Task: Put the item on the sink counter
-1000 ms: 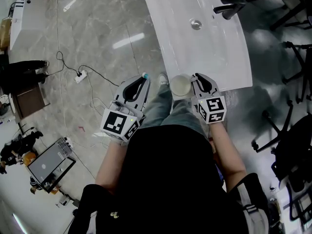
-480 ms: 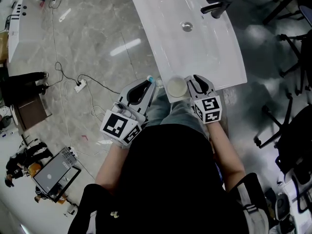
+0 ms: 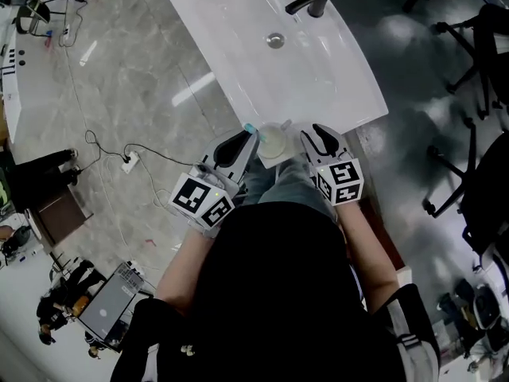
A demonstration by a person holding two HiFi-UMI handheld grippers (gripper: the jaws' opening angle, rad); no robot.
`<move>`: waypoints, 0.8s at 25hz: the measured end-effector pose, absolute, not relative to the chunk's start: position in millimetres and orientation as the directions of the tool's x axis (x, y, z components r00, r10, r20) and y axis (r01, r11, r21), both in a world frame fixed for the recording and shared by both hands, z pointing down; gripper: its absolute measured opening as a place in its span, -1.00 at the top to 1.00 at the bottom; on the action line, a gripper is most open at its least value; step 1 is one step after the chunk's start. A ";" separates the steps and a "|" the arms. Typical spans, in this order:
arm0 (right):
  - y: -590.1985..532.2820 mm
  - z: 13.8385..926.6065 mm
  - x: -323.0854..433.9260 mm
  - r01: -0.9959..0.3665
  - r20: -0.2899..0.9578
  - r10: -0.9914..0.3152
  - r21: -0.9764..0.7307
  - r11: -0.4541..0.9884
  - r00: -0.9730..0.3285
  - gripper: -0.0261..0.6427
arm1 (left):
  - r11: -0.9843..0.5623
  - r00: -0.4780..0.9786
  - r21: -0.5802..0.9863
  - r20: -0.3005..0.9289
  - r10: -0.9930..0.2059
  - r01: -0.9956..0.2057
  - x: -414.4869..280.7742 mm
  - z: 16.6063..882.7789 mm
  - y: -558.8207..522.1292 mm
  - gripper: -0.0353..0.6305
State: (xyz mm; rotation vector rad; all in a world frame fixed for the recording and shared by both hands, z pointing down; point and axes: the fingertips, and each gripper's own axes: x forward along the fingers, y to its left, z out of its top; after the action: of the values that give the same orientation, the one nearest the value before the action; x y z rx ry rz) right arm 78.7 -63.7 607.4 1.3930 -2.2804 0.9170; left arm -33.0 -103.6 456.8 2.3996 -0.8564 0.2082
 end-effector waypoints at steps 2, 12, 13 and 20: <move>-87.6 611.1 79.3 -0.880 0.565 -0.678 -0.363 0.306 -0.469 0.48 | -0.622 0.783 0.478 0.339 -0.521 -0.620 -35.3 475.3 -128.7 0.78; -78.7 614.9 85.7 -0.889 0.579 -0.681 -0.371 0.269 -0.448 0.49 | -0.653 0.786 0.449 0.450 -0.425 -0.610 -28.0 527.7 -106.7 0.78; -77.6 614.7 85.7 -0.890 0.580 -0.681 -0.370 0.268 -0.447 0.49 | -0.655 0.784 0.446 0.460 -0.417 -0.610 -27.5 530.5 -103.7 0.78; -78.8 613.4 80.4 -0.886 0.576 -0.680 -0.376 0.272 -0.454 0.49 | -0.677 0.769 0.403 0.496 -0.405 -0.616 -27.0 539.9 -98.4 0.78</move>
State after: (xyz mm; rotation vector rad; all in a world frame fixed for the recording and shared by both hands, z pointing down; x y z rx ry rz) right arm 80.4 -78.8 613.4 1.4348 -2.2463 0.9687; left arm -27.0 -98.4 539.9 2.3987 -0.7619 0.4982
